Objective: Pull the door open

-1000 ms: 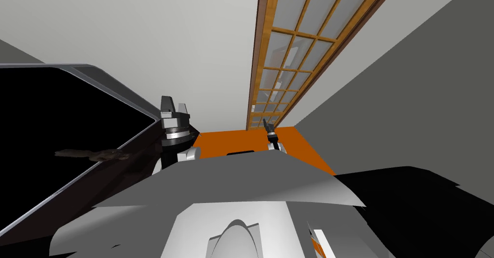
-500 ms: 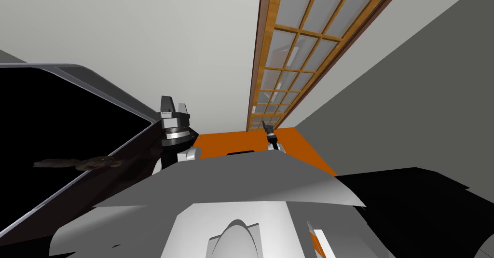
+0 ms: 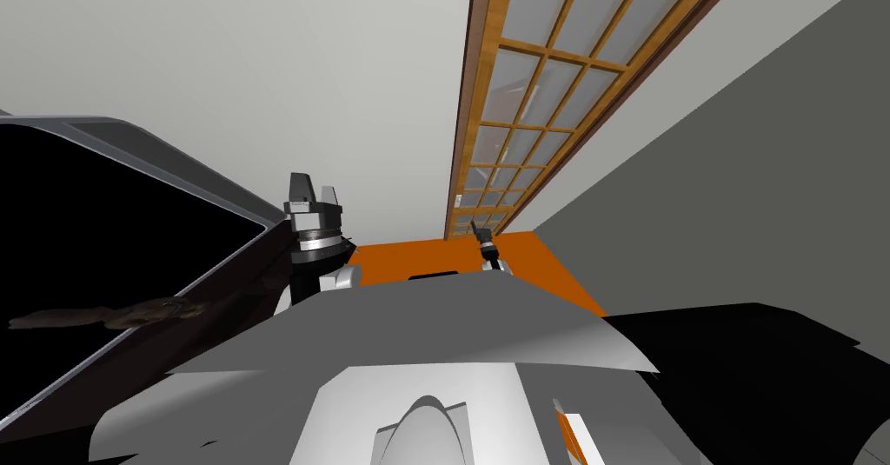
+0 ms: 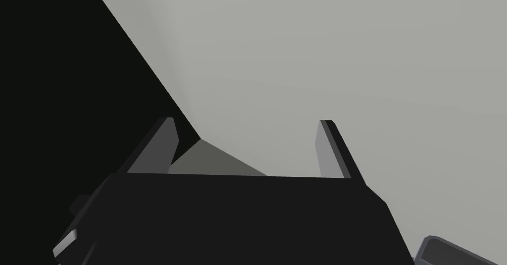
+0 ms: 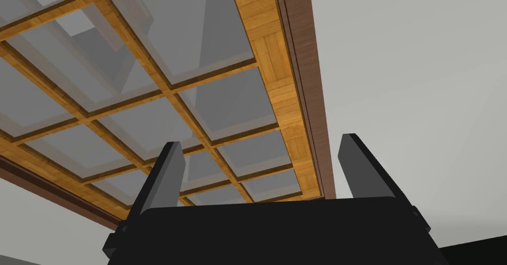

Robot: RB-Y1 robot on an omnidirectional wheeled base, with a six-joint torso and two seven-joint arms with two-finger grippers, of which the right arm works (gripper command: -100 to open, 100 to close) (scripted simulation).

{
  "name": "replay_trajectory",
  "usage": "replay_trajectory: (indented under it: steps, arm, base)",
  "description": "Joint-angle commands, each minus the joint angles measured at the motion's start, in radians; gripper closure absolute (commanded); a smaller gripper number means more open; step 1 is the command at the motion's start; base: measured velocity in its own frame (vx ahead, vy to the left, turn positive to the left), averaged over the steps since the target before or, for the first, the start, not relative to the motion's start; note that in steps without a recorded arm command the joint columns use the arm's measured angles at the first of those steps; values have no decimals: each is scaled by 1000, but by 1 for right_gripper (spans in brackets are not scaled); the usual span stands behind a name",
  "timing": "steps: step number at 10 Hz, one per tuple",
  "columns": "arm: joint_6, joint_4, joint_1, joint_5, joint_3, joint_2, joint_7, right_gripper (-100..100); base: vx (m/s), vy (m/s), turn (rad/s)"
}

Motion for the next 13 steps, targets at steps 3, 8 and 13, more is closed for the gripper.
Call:
replay_trajectory:
  steps: [3,8,13]
  arm:
    - [-24,83,-26,18,-16,-1,60,-100]
    - [-59,203,-61,44,-39,-1,145,-100]
    - [-93,317,-96,69,-60,0,227,-100]
  base:
    - [93,10,-10]
    - [115,15,-12]
    - [127,19,-11]
